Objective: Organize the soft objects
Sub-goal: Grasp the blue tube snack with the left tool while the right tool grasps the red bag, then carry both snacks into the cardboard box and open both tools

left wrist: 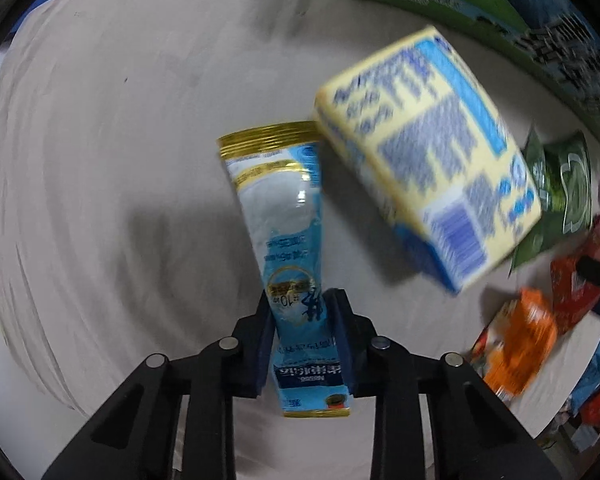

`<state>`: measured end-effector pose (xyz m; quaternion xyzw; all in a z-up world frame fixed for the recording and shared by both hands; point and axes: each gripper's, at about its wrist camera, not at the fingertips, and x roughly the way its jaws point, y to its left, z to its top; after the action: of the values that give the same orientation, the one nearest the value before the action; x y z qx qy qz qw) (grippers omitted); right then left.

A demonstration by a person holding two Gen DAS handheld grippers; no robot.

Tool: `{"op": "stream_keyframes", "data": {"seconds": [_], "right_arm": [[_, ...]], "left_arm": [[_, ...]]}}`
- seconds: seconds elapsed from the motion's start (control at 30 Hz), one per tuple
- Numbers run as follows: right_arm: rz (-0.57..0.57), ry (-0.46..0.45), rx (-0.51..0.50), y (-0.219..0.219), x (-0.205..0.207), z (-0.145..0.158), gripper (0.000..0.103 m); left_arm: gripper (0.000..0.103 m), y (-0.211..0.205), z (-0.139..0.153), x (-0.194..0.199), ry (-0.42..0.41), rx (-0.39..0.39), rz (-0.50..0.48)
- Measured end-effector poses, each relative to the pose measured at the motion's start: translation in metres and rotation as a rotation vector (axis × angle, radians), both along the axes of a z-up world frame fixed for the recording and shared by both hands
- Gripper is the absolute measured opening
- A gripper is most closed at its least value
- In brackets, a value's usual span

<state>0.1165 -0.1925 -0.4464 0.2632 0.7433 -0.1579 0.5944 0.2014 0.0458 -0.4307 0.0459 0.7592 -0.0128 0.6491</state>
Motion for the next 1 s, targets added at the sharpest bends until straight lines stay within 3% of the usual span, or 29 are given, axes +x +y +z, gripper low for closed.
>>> {"op": "stream_keyframes", "data": {"seconds": [0.13, 0.2, 0.23, 0.33, 0.4, 0.5, 0.57, 0.63, 1.0], "right_arm": [[0.214, 0.061, -0.038, 0.033, 0.0, -0.003, 0.058], [0.255, 0.078, -0.05, 0.04, -0.004, -0.001, 0.058], [0.242, 0.063, -0.05, 0.04, -0.004, 0.001, 0.059], [0.103, 0.012, -0.033, 0.031, -0.003, 0.001, 0.077], [0.013, 0.024, -0.003, 0.029, -0.004, -0.012, 0.079], [-0.02, 0.089, 0.006, 0.031, -0.01, -0.032, 0.079], [0.01, 0.083, -0.057, 0.035, -0.011, -0.031, 0.061], [0.063, 0.061, -0.078, 0.038, -0.015, -0.03, 0.054], [0.203, -0.048, -0.07, 0.074, -0.079, 0.01, 0.048]], "left_arm": [[0.023, 0.006, -0.001, -0.022, 0.013, -0.006, -0.001], [0.023, 0.007, -0.004, -0.027, 0.011, -0.017, 0.013], [0.023, 0.007, -0.005, -0.029, 0.007, -0.02, 0.02], [0.023, 0.013, -0.011, -0.031, 0.0, -0.033, 0.044], [0.021, 0.035, -0.015, -0.026, -0.008, -0.046, 0.053], [0.02, 0.038, -0.014, -0.027, -0.013, -0.065, 0.069], [0.019, 0.044, -0.01, -0.028, -0.018, -0.072, 0.075], [0.019, 0.053, -0.003, -0.033, -0.029, -0.073, 0.073], [0.018, 0.05, 0.082, -0.055, -0.136, -0.13, 0.038]]}}
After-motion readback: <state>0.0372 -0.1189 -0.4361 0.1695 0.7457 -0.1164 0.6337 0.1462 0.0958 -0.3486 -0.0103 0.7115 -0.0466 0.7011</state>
